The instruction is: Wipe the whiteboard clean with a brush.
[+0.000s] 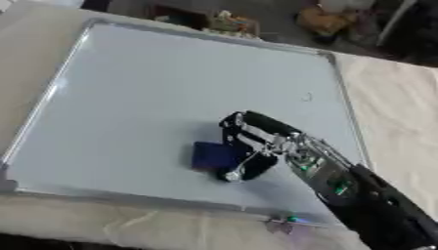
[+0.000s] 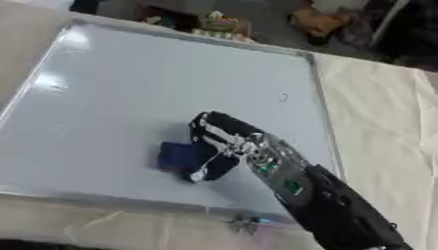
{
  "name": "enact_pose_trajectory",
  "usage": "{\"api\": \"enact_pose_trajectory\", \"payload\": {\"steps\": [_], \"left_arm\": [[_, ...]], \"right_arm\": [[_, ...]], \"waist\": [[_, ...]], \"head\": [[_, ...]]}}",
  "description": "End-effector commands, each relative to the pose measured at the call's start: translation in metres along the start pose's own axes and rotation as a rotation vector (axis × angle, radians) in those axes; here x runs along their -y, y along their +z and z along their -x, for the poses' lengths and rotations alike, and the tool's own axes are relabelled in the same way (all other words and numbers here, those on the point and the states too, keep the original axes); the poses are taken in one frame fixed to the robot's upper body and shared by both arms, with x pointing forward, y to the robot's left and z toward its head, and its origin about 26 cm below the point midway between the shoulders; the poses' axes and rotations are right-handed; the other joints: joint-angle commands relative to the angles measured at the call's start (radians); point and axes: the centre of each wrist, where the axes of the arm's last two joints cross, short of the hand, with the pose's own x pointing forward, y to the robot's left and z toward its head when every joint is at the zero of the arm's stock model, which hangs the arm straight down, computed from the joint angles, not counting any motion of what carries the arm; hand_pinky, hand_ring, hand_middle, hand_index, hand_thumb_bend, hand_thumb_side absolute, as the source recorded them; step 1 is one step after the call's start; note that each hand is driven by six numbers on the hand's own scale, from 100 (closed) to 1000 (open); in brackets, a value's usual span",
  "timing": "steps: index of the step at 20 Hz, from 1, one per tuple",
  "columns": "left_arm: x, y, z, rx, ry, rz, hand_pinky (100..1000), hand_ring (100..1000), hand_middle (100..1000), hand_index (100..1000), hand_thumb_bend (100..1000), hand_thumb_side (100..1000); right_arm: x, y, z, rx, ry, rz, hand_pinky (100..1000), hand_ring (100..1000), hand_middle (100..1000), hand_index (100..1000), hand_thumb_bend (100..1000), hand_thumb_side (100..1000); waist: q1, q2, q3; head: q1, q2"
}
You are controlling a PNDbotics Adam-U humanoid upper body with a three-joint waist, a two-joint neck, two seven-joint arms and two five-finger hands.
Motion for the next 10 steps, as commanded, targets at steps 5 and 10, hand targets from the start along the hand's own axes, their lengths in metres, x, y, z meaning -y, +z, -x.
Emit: {"api": "enact_pose_trajectory", "payload": {"steps": [5, 10], "left_arm": [[-0.0008, -0.0027, -0.0064, 0.021, -0.012, 0.001, 420, 486, 443, 626, 108, 1000], [-0.0007, -0.0028, -0.0064, 0.019, -0.013, 0.000, 420, 486, 443, 626, 108, 1000]], "right_arm": [[0.0048, 0.0016, 0.0049, -0.002, -0.011, -0.015, 803, 893, 505, 100, 401, 100], [0.0077, 0.0037, 0.0045, 0.003, -0.016, -0.001, 802, 887, 480, 100, 399, 100]], "waist": [[0.012, -0.010, -0.001], [0.012, -0.010, -0.002]], "head": [[0.002, -0.007], [0.003, -0.008]]}}
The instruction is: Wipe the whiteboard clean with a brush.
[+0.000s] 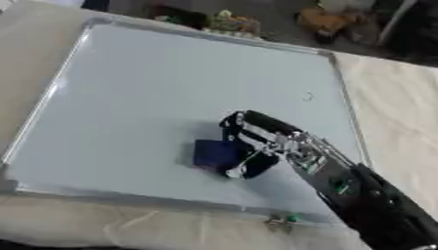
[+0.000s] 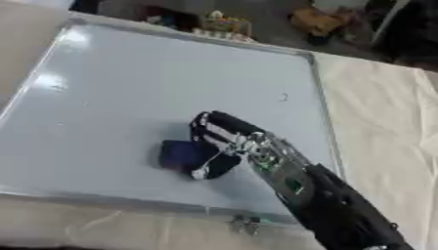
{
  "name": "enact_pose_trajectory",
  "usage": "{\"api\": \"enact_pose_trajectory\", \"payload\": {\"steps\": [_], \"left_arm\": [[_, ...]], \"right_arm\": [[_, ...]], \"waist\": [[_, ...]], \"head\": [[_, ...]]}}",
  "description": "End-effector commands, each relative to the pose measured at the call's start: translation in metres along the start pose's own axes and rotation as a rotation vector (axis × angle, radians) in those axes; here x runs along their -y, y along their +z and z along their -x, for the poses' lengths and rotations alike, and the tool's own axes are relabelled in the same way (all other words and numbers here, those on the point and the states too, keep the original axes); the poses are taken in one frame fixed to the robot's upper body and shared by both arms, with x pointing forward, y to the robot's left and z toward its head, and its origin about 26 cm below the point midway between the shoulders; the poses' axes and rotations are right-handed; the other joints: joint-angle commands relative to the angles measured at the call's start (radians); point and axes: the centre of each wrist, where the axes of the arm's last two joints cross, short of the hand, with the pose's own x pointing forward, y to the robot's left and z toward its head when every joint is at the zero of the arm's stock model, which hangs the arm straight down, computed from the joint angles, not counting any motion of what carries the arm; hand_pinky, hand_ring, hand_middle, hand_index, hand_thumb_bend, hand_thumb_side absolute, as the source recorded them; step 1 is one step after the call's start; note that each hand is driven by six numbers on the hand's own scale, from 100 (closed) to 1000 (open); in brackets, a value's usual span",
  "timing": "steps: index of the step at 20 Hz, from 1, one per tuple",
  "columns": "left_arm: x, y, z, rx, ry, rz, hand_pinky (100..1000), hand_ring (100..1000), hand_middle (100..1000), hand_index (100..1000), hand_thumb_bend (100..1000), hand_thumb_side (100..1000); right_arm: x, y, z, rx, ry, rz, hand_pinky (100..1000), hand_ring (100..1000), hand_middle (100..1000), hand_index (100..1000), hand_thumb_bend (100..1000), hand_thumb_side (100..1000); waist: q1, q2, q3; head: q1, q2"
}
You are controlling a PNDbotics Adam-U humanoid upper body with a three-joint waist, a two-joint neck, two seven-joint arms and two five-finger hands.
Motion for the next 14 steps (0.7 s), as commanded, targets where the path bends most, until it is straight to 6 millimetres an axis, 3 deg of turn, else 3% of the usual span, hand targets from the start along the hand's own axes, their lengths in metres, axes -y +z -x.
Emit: {"api": "enact_pose_trajectory", "payload": {"steps": [1, 14], "left_arm": [[-0.001, -0.003, -0.006, 0.024, -0.011, 0.003, 421, 486, 443, 626, 108, 1000], [-0.001, -0.003, -0.006, 0.025, -0.011, 0.004, 421, 486, 442, 626, 106, 1000]], "right_arm": [[0.007, 0.004, 0.002, -0.004, 0.000, 0.013, 802, 886, 476, 100, 399, 100], [0.027, 0.016, 0.004, -0.012, 0.007, 0.115, 797, 876, 418, 100, 408, 116]], "waist": [[0.012, -0.011, -0.001], [0.016, -0.012, 0.000]], "head": [[0.002, -0.007], [-0.001, -0.012]]}}
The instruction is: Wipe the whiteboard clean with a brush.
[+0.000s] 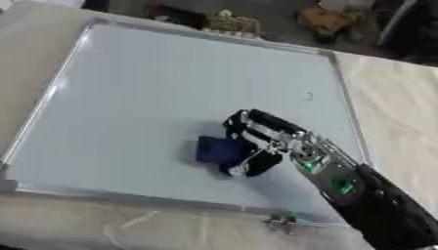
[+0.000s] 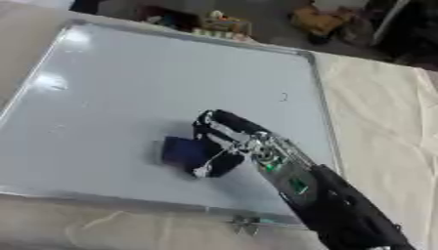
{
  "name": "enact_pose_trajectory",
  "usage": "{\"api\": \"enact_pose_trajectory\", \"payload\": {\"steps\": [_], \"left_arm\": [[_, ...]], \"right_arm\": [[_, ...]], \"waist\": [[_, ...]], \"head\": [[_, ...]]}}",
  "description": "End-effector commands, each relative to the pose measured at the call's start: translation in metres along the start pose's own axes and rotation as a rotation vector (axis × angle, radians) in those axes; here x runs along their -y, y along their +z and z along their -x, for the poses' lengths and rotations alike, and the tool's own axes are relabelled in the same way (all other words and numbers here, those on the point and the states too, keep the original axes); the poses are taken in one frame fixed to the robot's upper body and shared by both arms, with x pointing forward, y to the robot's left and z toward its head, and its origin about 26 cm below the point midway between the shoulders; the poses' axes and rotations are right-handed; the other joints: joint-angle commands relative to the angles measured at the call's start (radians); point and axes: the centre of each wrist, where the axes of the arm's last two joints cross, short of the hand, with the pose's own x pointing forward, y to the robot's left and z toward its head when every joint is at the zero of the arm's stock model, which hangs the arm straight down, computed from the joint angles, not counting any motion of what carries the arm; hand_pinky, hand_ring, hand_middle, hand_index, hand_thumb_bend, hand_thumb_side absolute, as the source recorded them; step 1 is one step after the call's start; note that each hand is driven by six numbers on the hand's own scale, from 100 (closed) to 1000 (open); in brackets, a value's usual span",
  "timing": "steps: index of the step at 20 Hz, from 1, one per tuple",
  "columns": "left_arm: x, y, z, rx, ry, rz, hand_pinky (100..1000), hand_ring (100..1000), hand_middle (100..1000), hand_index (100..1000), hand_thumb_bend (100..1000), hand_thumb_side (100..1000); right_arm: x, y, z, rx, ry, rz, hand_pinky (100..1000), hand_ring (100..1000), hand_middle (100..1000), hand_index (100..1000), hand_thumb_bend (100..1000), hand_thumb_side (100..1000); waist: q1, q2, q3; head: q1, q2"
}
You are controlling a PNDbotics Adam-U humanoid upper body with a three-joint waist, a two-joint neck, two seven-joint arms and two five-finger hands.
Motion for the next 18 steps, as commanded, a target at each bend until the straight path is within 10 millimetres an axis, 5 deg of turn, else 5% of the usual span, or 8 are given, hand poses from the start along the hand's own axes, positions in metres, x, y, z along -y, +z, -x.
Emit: {"api": "enact_pose_trajectory", "payload": {"steps": [1, 18], "left_arm": [[-0.001, -0.003, -0.006, 0.027, -0.011, 0.005, 421, 485, 442, 626, 106, 1000], [-0.001, -0.001, -0.006, 0.025, -0.014, 0.007, 421, 484, 440, 624, 104, 1000]], "right_arm": [[0.019, 0.007, 0.000, 0.002, 0.027, 0.057, 796, 874, 411, 100, 408, 121], [0.068, 0.027, 0.024, -0.121, 0.083, 0.246, 785, 864, 366, 100, 408, 167]], "waist": [[0.013, -0.012, 0.000], [0.019, -0.008, 0.003]], "head": [[-0.001, -0.012], [-0.021, -0.052]]}}
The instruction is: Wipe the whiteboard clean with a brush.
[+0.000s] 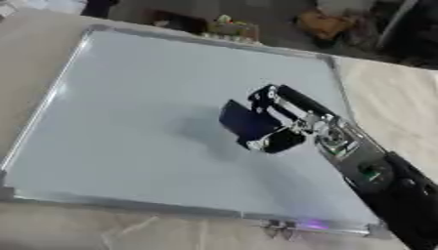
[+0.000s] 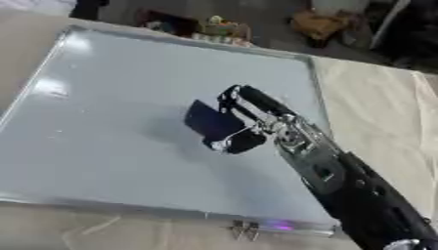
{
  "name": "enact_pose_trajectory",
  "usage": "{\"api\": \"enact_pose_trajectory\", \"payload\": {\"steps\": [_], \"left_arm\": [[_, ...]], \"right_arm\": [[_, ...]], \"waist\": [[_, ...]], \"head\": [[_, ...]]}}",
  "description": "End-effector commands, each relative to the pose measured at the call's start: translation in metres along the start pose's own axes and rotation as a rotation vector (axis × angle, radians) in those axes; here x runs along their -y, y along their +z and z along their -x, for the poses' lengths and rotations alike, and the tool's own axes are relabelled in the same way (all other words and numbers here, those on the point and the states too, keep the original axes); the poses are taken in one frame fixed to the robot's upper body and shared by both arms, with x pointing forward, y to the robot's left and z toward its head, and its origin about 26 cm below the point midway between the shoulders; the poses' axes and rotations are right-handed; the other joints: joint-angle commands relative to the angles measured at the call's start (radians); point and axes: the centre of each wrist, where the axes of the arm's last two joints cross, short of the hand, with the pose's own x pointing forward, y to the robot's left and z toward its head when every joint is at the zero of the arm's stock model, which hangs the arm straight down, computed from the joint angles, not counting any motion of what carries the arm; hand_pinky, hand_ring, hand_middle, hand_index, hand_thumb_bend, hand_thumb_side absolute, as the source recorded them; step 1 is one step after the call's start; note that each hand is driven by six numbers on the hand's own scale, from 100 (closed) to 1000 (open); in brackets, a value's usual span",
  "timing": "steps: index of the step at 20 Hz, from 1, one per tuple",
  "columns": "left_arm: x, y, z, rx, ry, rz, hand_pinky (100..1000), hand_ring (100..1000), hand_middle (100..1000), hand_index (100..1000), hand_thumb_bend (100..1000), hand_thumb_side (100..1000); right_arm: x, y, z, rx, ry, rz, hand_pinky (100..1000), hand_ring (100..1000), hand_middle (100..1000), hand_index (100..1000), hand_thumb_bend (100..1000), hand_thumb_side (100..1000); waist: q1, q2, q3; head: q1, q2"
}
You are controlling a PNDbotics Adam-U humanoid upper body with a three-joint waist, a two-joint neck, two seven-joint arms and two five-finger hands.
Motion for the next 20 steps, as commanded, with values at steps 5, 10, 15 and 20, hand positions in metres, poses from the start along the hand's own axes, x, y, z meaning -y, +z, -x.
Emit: {"api": "enact_pose_trajectory", "payload": {"steps": [5, 10, 15, 20], "left_arm": [[-0.001, -0.003, -0.006, 0.030, -0.014, 0.008, 421, 484, 440, 624, 103, 1000], [0.000, -0.003, -0.006, 0.030, -0.015, 0.009, 420, 483, 439, 624, 102, 1000], [0.000, -0.002, -0.006, 0.029, -0.015, 0.013, 420, 483, 438, 623, 101, 1000], [0.000, -0.002, -0.006, 0.027, -0.018, 0.016, 420, 482, 438, 622, 101, 1000]], "right_arm": [[0.038, 0.003, 0.024, -0.097, 0.056, 0.127, 782, 861, 359, 100, 403, 172], [0.055, 0.002, 0.043, -0.176, 0.070, 0.157, 777, 858, 357, 100, 389, 172], [0.068, 0.002, 0.059, -0.231, 0.122, 0.160, 761, 845, 358, 100, 351, 189], [0.080, 0.004, 0.080, -0.297, 0.218, 0.166, 743, 830, 360, 100, 297, 213]], "waist": [[0.013, -0.010, 0.006], [0.012, -0.007, 0.015], [0.011, -0.003, 0.021], [0.008, 0.000, 0.025]], "head": [[-0.012, -0.034], [-0.016, -0.043], [-0.021, -0.042], [-0.034, -0.036]]}}
